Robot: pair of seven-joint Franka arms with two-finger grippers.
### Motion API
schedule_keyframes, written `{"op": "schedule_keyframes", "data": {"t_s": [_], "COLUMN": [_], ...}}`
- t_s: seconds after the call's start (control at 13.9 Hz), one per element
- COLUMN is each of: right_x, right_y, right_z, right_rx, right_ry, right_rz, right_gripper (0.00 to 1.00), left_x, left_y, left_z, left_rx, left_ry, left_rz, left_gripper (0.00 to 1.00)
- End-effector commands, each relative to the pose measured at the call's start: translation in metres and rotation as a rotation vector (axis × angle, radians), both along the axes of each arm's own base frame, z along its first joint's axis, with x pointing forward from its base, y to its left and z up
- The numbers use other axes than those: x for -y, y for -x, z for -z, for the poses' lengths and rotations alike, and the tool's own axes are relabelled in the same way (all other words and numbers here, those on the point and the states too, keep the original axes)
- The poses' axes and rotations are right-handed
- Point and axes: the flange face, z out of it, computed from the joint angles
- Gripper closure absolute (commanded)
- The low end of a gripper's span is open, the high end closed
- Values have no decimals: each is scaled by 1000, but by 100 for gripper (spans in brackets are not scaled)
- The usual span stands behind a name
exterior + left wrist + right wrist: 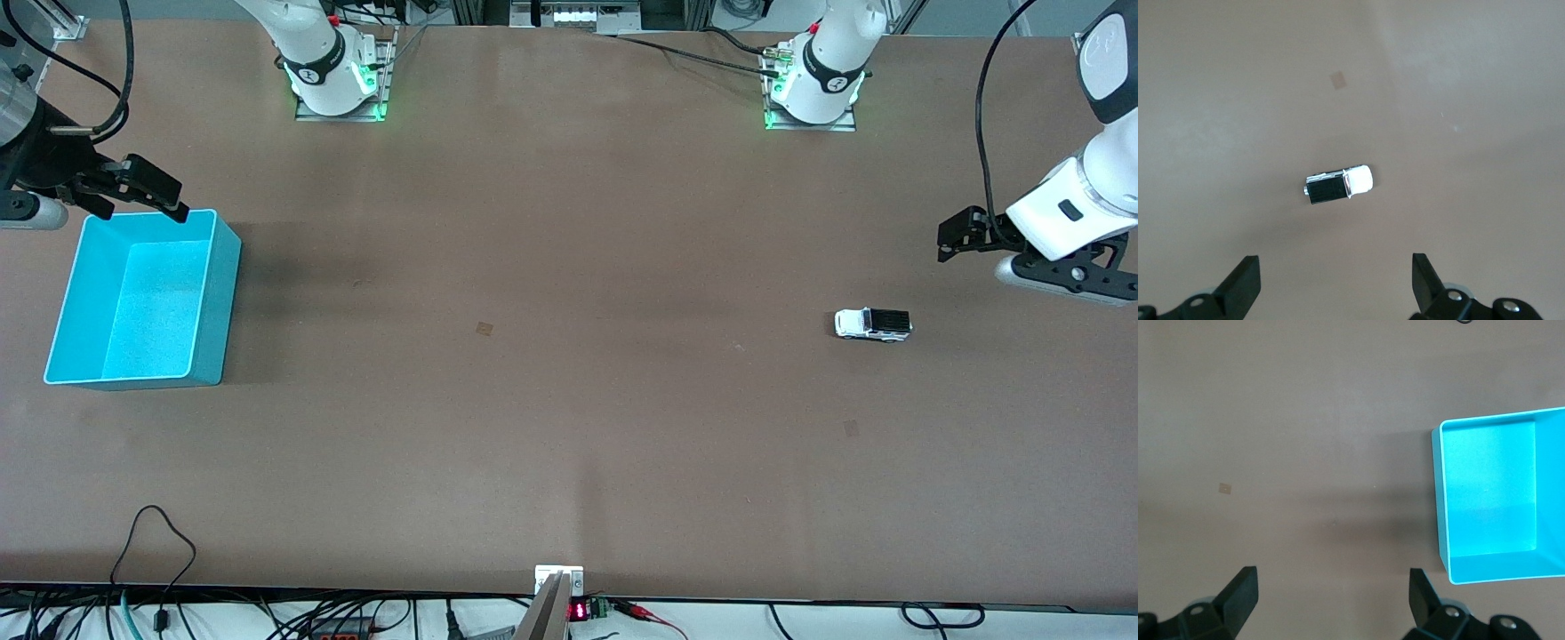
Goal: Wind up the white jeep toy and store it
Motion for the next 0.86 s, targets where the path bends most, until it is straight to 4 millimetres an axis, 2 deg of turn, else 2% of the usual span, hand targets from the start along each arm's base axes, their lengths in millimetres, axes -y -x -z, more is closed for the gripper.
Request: {"op": "schedule_keyframes", "data": {"t_s": [0.0, 0.14, 0.29, 0.43, 0.65, 0.79], "right_x": [1, 0, -6, -2, -2, -2], "right_y": [-1, -2, -1, 0, 0, 0], "right_z": [-4, -4, -1, -1, -1, -1], "right_rx": [-8, -8, -16, -28, -27, -28], "right_ry": [-16, -17, -16, -16, -14, -14], "right_rz": [13, 13, 5, 7, 12, 13], "right_gripper": [0, 0, 0, 0, 0, 0], "left_x": [-4, -8, -20, -24, -38, -38], "left_y": [0, -4, -10, -16, -12, -7], "left_z": [10, 24, 49, 73, 114, 142], "left_rx": [-95, -124, -166, -160, -144, -126], "left_ry": [46, 72, 100, 110, 79, 53], "left_rz": [243, 427, 558, 706, 797, 854], "left_gripper": [0, 0, 0, 0, 0, 0]}}
